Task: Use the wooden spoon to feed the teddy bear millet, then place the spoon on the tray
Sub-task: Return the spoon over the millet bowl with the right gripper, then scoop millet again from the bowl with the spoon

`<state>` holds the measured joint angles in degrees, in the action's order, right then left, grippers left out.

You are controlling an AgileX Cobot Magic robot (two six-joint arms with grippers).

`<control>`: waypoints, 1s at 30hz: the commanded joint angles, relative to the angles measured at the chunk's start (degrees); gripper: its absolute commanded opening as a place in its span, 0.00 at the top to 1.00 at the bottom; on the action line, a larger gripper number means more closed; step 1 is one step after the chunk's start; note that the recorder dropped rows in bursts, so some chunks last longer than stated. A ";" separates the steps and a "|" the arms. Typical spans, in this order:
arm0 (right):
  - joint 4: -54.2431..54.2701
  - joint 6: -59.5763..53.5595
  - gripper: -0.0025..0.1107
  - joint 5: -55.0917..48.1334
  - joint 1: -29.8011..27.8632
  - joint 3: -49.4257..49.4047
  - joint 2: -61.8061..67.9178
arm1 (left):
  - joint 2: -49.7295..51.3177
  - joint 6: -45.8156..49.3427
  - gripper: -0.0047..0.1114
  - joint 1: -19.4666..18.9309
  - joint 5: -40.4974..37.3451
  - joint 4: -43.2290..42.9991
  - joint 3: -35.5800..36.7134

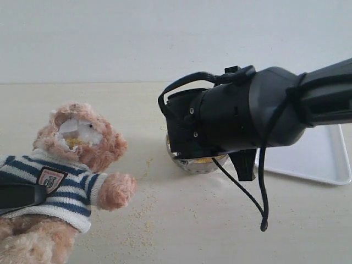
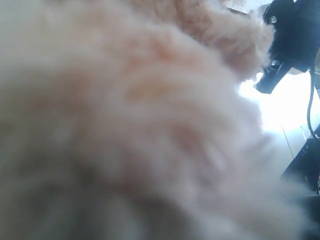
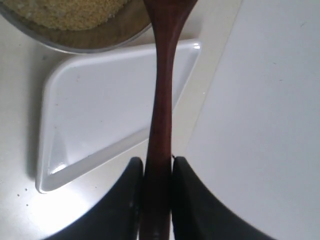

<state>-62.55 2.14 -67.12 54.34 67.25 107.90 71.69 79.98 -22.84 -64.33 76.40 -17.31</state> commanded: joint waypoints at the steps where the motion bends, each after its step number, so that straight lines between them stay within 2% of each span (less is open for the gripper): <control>1: -2.40 0.05 0.97 -0.24 0.09 0.39 0.98 | -0.41 0.26 0.92 -0.22 -1.26 1.31 0.03; 15: -1.67 0.05 0.97 0.34 0.09 0.92 4.63 | -0.41 0.26 0.92 -0.22 -1.26 1.31 0.03; 30: 8.39 0.32 0.97 2.02 1.59 5.43 4.63 | -0.41 0.26 0.92 -0.22 -1.26 1.31 0.03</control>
<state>-55.87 2.14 -64.93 55.82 71.28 112.51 71.69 79.98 -22.84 -64.33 76.40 -17.31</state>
